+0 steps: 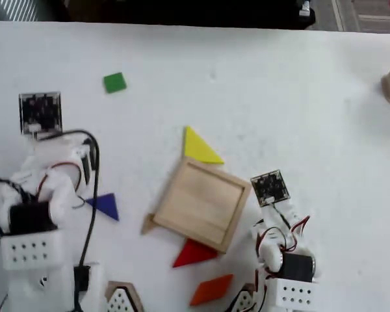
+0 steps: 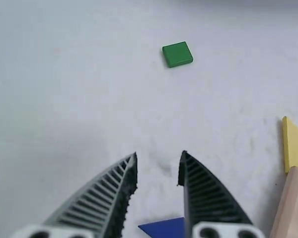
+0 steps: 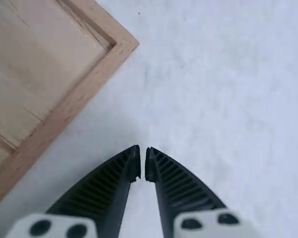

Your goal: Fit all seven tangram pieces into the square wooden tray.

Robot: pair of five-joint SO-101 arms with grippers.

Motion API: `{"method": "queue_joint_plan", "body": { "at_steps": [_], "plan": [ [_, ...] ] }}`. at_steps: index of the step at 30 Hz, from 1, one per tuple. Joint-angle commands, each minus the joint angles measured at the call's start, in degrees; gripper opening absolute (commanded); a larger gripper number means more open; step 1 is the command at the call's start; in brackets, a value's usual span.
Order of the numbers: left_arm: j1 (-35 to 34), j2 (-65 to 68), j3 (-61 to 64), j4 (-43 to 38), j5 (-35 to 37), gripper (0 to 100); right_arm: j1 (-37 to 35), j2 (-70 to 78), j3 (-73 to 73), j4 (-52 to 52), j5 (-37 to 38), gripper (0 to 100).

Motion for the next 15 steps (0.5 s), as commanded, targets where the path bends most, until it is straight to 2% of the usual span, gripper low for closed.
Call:
{"method": "queue_joint_plan", "body": {
  "at_steps": [1, 15],
  "plan": [
    [-0.6, 11.7, -10.8, 1.0, 3.3, 16, 0.2, -0.7, 0.5, 0.1, -0.6, 2.9],
    [2.2, 40.4, -32.4, 0.9, 5.2, 16, 0.2, -0.7, 0.5, 0.1, -0.6, 2.9]
  ]
}}
